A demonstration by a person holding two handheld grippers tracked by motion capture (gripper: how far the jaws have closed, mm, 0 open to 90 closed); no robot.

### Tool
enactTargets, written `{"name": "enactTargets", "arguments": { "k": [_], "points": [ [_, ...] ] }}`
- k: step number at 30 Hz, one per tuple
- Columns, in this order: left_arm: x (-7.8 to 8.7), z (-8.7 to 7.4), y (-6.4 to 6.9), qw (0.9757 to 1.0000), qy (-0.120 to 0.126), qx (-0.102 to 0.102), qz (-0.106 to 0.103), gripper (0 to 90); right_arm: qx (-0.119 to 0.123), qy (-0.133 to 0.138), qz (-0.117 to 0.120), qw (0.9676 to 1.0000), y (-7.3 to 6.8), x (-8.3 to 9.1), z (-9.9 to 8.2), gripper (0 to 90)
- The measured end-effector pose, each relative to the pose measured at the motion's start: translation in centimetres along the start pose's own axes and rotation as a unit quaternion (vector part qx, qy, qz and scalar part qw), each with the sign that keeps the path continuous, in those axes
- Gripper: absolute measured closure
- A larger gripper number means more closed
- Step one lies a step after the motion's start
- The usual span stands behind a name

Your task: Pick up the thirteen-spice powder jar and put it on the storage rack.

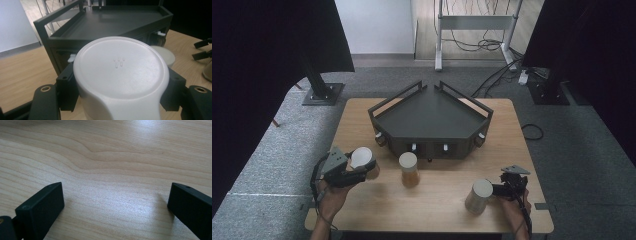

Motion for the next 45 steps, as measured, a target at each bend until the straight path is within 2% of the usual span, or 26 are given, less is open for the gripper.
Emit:
{"name": "enactTargets", "arguments": {
  "k": [4, 16, 26, 33, 45],
  "points": [
    [-0.3, 0.8, -0.3, 1.0, 0.005, 0.001, -0.005, 30.9, 0.0, 0.0, 0.0, 1.0, 0.0, 0.0, 0.0, 0.1],
    [-1.8, 4.8, -1.0, 0.9997, 0.02, 0.003, -0.012, 30.9, 0.0, 0.0, 0.0, 1.0, 0.0, 0.0, 0.0, 0.1],
    [-3.8, 7.9, -1.4, 0.9996, 0.024, 0.008, -0.012, 30.9, 0.0, 0.0, 0.0, 1.0, 0.0, 0.0, 0.0, 0.1],
    [-4.9, 9.5, -1.4, 0.9996, 0.026, 0.006, -0.008, 30.9, 0.0, 0.0, 0.0, 1.0, 0.0, 0.0, 0.0, 0.1],
    [-6.6, 10.9, -0.9, 0.9997, 0.026, -0.001, 0.0, 30.9, -0.001, 0.0, 0.0, 1.0, 0.0, 0.0, 0.0, 0.1]
  ]
}}
Point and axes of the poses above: each handheld gripper's, and its own axes: x roughly backward along the jaws, z roughly out of its top, y roughly to its right, the point moved 1 cm from there along -x, roughly forward along the jaws, and after that the axes turned 15 degrees about z, right-handed, at the moved point
